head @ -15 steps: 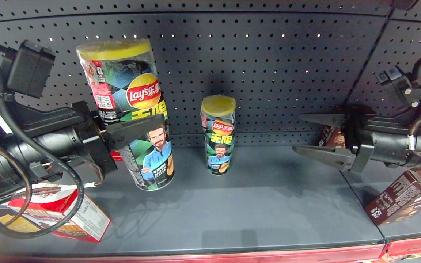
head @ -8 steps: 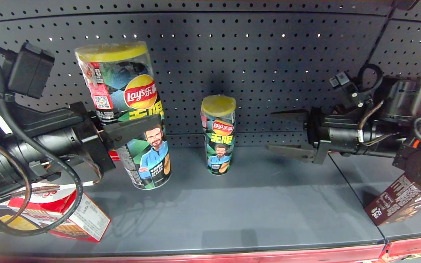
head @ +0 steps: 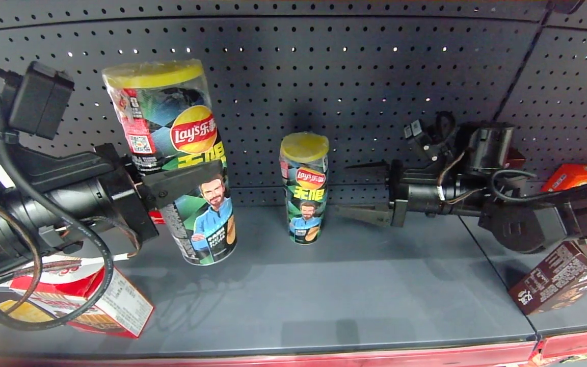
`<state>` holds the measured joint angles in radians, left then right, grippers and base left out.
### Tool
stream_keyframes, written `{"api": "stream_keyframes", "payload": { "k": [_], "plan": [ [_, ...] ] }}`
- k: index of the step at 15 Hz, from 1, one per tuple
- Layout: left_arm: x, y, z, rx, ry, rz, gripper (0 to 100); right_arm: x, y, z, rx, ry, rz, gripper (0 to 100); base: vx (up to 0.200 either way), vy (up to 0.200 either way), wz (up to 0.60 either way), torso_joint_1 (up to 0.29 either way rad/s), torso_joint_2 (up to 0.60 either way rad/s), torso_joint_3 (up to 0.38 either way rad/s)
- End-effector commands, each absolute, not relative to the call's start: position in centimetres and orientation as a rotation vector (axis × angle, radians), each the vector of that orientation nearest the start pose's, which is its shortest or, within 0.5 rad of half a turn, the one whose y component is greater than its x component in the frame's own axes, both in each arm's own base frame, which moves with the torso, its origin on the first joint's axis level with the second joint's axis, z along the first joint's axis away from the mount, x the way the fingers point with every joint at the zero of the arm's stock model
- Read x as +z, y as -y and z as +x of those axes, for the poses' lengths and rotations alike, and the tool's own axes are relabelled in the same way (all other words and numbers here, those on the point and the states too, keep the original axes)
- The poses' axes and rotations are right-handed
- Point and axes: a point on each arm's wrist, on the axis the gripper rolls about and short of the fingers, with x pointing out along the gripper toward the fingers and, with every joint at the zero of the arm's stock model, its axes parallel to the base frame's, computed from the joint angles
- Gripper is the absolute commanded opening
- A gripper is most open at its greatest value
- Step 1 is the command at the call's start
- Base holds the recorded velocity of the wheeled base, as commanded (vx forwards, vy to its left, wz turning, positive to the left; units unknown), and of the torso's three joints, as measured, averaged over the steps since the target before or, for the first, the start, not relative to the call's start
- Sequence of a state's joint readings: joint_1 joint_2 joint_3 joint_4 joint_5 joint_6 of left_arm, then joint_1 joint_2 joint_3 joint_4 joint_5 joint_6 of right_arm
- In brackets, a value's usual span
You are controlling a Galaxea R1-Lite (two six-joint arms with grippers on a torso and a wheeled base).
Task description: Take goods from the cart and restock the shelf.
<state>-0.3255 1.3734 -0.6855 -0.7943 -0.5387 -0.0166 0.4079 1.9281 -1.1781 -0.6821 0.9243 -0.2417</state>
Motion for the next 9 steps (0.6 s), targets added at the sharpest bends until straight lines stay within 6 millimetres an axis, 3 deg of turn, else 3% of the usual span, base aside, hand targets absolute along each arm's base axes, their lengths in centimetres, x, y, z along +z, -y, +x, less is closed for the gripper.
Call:
{"api": "stream_keyframes", "payload": {
  "k": [1,9],
  "plan": [
    [25.2,8.2,20.7,-0.864,0.101,-0.004,0,19.6,-18.0,34.8,1.357,0.06,-0.178,100,0.0,0.0,0.0,0.0,0.0,0.0],
    [25.1,7.9,20.8,-0.851,0.097,-0.004,0,17.6,-20.4,37.2,1.387,0.05,-0.174,100,0.0,0.0,0.0,0.0,0.0,0.0]
  ]
}}
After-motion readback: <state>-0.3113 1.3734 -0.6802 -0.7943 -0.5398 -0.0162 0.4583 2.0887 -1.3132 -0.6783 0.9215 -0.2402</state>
